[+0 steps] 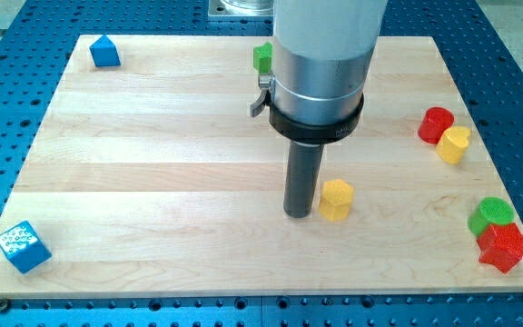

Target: Move the hexagon diagonally to the green star

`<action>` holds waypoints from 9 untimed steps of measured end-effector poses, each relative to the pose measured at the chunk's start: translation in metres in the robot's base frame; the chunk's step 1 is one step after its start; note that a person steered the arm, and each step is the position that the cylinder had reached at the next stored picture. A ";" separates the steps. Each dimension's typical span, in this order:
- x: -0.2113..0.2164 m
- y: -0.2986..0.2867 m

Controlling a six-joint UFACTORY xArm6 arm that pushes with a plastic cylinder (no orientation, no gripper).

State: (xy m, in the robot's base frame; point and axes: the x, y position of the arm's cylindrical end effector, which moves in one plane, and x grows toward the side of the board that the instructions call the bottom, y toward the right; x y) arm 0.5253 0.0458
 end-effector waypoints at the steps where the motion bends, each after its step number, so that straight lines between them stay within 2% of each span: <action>1: -0.011 0.028; 2: -0.032 0.100; 3: -0.035 0.138; 4: -0.035 0.142; 6: -0.038 0.077; 7: -0.008 0.077; 8: 0.004 0.113; 9: -0.008 0.148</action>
